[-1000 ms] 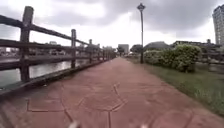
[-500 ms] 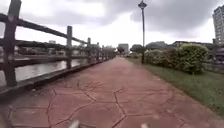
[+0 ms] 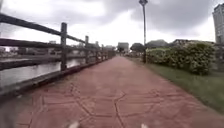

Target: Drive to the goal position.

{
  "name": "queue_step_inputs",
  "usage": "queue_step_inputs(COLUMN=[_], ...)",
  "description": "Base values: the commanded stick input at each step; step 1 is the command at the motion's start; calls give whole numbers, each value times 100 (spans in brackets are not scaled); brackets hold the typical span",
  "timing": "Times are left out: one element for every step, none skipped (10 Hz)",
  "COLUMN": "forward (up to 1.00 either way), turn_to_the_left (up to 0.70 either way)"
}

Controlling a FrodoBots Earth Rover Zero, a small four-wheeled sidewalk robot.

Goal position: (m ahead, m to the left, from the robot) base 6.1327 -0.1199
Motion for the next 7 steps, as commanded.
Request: queue_step_inputs(forward=[70,70,70,70,70,70,70], turn_to_the_left=[0,0,0,0,0,0,0])
